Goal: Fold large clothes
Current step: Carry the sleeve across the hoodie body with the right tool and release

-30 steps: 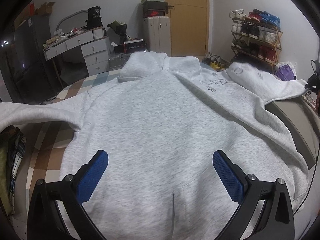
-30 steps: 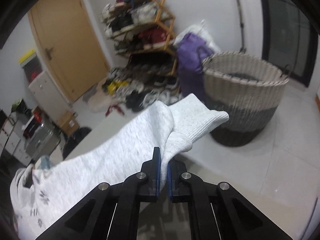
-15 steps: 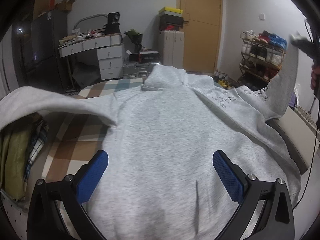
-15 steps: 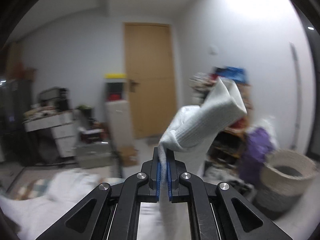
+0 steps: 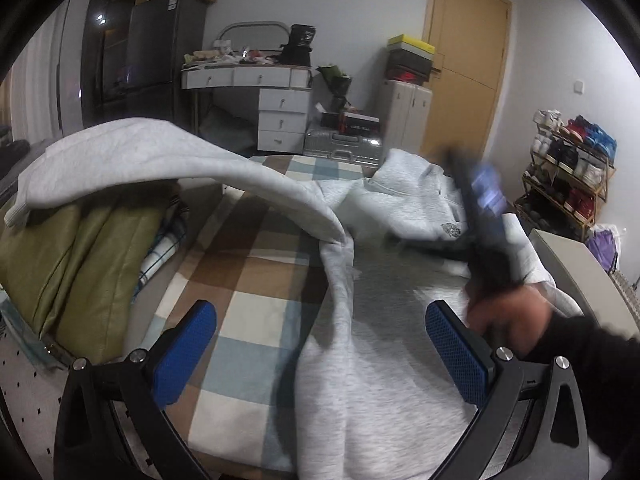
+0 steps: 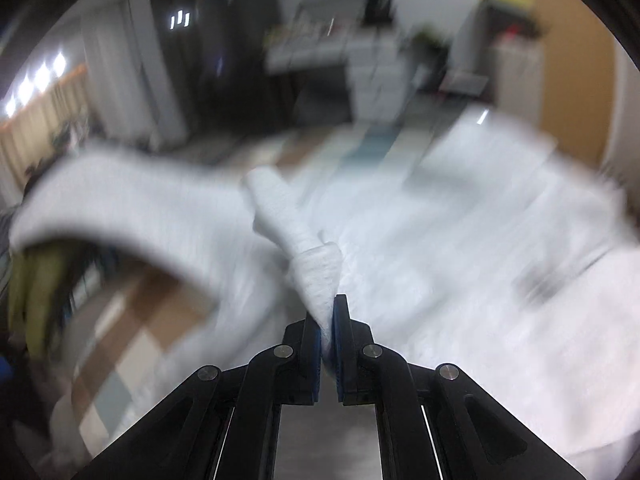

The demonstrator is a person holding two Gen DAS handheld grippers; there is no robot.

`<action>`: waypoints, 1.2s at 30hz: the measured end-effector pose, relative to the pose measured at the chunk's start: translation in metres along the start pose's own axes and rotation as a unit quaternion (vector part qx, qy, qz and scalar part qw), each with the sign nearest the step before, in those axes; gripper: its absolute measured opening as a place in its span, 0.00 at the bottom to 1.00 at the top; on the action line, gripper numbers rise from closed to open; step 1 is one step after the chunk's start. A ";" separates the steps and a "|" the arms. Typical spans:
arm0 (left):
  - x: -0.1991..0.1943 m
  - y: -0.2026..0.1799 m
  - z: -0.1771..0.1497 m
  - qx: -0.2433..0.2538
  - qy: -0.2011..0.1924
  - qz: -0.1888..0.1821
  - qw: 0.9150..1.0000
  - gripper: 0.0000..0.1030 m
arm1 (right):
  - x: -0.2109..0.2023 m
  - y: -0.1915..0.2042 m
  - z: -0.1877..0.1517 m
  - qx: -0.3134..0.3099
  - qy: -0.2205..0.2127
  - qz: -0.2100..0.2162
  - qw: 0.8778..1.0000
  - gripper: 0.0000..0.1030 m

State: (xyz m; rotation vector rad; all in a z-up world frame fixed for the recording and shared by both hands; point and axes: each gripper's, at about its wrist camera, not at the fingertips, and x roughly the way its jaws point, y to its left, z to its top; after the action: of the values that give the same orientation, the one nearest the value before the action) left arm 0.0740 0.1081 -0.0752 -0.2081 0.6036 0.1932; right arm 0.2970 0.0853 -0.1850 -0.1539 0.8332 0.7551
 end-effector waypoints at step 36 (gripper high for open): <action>0.249 -0.153 0.067 0.212 0.209 -0.003 0.955 0.98 | -0.098 -0.269 -0.080 0.410 -0.192 0.042 0.891 0.87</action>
State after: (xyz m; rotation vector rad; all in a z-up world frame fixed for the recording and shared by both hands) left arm 0.3481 0.0070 -0.1447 0.1721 1.0485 0.0080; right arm 0.3836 -0.1981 -0.2123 0.7739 0.7171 0.4360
